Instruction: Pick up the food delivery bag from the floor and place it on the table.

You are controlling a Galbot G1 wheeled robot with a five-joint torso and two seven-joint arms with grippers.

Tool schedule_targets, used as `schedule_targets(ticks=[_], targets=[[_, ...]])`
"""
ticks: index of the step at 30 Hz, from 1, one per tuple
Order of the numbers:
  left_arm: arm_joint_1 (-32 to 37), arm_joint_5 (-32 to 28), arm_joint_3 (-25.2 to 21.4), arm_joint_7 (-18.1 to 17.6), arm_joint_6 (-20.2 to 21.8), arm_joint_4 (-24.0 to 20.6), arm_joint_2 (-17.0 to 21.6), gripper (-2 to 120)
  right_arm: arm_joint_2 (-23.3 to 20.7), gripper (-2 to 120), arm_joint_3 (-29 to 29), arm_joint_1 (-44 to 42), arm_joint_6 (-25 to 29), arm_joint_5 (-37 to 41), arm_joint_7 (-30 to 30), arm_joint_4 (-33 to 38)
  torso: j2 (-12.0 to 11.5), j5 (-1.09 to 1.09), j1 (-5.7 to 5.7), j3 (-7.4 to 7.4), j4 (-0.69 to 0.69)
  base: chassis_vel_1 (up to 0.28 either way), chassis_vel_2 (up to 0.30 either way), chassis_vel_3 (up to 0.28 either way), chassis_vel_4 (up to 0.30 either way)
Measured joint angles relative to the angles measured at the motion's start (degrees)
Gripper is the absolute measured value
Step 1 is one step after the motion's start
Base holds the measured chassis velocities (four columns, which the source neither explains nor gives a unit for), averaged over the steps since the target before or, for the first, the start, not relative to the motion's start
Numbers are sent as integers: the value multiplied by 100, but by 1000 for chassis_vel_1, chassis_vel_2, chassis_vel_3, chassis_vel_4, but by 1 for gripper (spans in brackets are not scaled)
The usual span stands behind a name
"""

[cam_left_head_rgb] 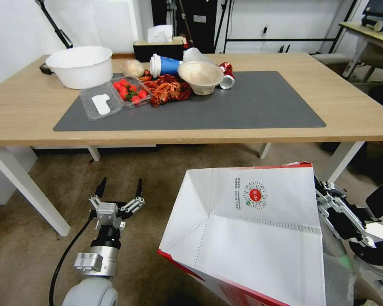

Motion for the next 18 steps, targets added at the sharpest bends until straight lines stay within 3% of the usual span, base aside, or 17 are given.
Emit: schedule_targets(ticks=[18], targets=[[104,80,-51,-8,70,-151,20,100,41,0,7,17,16,-59,-118,-61,441,0,160,283,0,0,0,0,0]])
